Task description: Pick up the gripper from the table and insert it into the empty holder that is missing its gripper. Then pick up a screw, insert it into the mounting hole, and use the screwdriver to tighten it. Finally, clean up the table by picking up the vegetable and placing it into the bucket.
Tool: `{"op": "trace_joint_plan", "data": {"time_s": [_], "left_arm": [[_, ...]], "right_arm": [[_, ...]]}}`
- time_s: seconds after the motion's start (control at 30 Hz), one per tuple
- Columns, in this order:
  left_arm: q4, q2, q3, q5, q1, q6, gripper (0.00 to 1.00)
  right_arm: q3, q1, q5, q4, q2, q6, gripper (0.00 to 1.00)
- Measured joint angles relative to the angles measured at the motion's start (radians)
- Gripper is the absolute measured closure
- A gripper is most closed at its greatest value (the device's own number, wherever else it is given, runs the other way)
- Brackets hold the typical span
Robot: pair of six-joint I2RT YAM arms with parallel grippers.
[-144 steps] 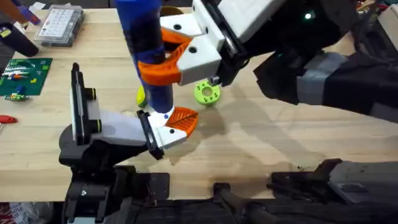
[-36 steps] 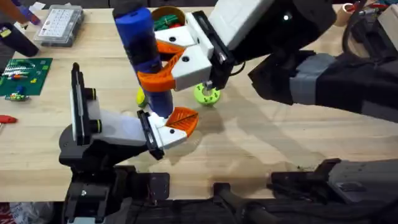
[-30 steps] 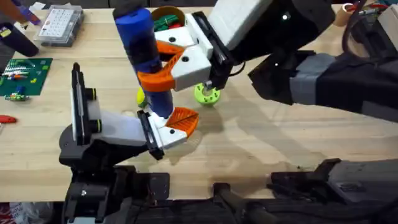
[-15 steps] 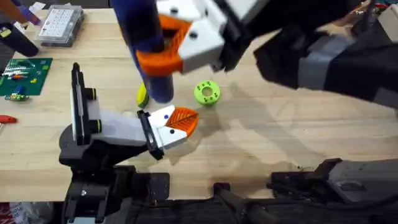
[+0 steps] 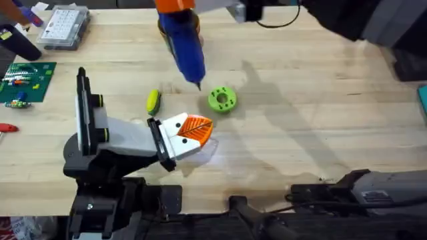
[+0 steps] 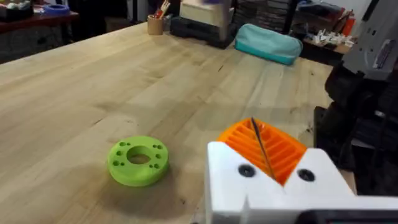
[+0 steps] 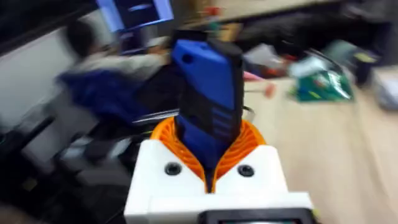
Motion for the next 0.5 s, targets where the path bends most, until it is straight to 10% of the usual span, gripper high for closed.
{"op": "trace_joint_plan", "data": {"time_s": [0.5], "left_arm": [[0.0,0.0,0.0,0.001,0.0,0.0,0.997]], "right_arm": [[0.041,-0.031,0.672,-0.648,0.0,-0.563,0.985]]}}
